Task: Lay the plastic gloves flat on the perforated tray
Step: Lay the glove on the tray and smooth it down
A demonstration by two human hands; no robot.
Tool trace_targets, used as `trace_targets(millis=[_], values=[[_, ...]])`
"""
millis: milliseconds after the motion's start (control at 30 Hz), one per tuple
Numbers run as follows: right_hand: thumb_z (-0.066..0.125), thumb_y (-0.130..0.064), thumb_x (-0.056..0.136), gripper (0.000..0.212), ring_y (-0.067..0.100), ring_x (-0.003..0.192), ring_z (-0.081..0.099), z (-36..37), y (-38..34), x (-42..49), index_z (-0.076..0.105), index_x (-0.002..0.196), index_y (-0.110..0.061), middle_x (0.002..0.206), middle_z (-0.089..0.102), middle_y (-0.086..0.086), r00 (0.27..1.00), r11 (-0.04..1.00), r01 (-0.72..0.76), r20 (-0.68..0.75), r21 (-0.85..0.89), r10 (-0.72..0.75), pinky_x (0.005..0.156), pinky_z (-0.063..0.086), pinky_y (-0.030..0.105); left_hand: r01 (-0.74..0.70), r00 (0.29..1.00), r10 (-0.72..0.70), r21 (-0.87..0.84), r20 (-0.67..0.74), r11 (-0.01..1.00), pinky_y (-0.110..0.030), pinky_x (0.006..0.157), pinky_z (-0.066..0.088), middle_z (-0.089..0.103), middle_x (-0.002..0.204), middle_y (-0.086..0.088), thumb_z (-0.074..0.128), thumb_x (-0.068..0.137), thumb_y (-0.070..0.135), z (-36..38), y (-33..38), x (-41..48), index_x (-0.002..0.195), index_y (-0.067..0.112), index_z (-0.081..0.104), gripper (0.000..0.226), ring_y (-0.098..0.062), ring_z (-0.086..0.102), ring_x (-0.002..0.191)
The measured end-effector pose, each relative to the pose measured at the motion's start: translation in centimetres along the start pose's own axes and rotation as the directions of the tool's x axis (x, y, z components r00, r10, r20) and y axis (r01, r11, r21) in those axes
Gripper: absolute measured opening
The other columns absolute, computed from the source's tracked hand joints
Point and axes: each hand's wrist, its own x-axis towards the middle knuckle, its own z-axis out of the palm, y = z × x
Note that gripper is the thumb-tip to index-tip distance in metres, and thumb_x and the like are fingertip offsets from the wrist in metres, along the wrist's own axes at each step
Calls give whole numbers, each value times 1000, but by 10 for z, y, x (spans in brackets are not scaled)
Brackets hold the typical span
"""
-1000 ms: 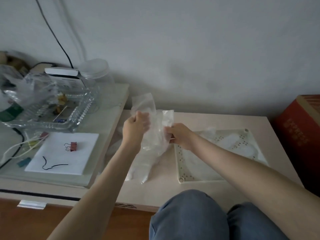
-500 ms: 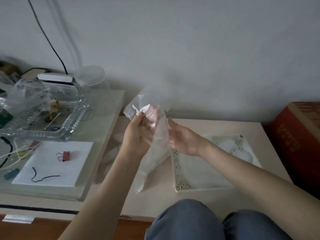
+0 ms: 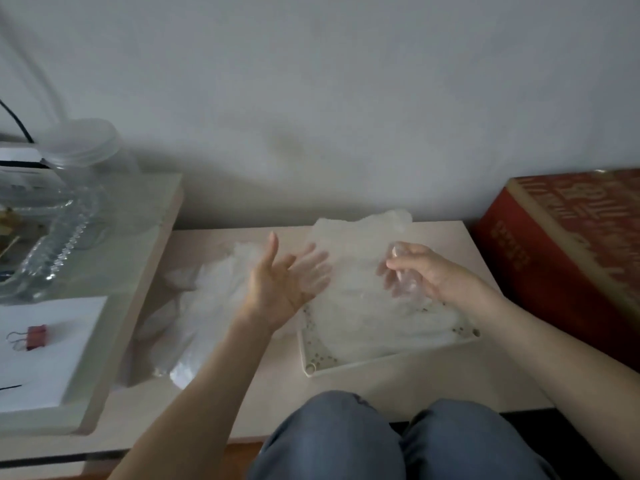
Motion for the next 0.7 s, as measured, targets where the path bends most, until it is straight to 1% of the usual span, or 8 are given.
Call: trace_targets(millis=[67, 167, 267, 333, 467, 567, 633, 700], values=[[52, 5, 88, 18, 18, 52, 58, -21, 6, -3, 48, 79, -10, 82, 70, 8, 999, 985, -35, -15, -169, 33, 42, 37, 26, 90, 996, -80, 258, -48, 962, -33, 70, 57, 69, 99, -12, 50, 79, 59, -1, -8, 9, 104, 7, 64, 59, -22, 68, 80], [55, 6, 86, 17, 14, 47, 51, -38, 17, -4, 51, 80, -10, 80, 67, 9, 997, 943, -83, -19, -322, 81, 39, 32, 19, 153, 988, -103, 661, -113, 735, -24, 61, 53, 67, 87, -6, 53, 93, 42, 7, -30, 20, 92, 12, 64, 31, -15, 65, 68], [62, 5, 83, 21, 13, 46, 46, -44, 30, -1, 51, 79, -13, 71, 62, 9, 993, 924, -117, -45, -365, 108, 38, 30, 19, 191, 979, -83, 692, -186, 696, -23, 56, 54, 72, 84, -6, 58, 93, 39, 15, -48, 29, 97, 6, 67, 35, -18, 67, 68], [64, 5, 82, 25, 10, 43, 44, -46, 39, 3, 48, 77, -14, 59, 51, 2, 990, 918, -140, -73, -370, 122, 36, 29, 18, 177, 980, -33, 777, -198, 605, -20, 53, 51, 72, 76, -4, 61, 92, 34, 16, -56, 37, 90, 6, 70, 30, -15, 66, 63], [64, 0, 85, 21, 8, 42, 39, -50, 49, 8, 50, 81, -15, 59, 45, 0, 990, 922, -131, -95, -365, 103, 37, 30, 18, 132, 974, 105, 883, -200, 450, -19, 45, 45, 65, 61, -4, 59, 93, 14, 7, -66, 51, 67, 8, 64, 27, -9, 55, 43], [63, 1, 86, 16, 8, 42, 37, -55, 53, 9, 52, 88, -11, 61, 45, 2, 991, 924, -129, -66, -359, 113, 39, 29, 20, 116, 962, 200, 941, -187, 318, -18, 41, 42, 60, 55, 1, 55, 92, 10, 5, -66, 56, 65, 9, 59, 28, -5, 51, 36], [62, 2, 86, 15, 9, 43, 39, -56, 55, 10, 55, 93, -9, 60, 47, 1, 993, 929, -117, -67, -351, 100, 43, 30, 25, 120, 950, 263, 974, -169, 192, -18, 43, 42, 60, 59, 4, 53, 91, 13, 5, -65, 57, 71, 10, 58, 21, -4, 53, 40], [62, 2, 86, 15, 5, 46, 44, -56, 56, 11, 57, 92, -11, 61, 51, -4, 991, 928, -116, -97, -354, 87, 45, 33, 24, 106, 936, 326, 990, -131, 94, -24, 54, 44, 63, 65, 5, 51, 93, 18, 3, -66, 56, 79, 13, 59, 17, -10, 59, 56]])
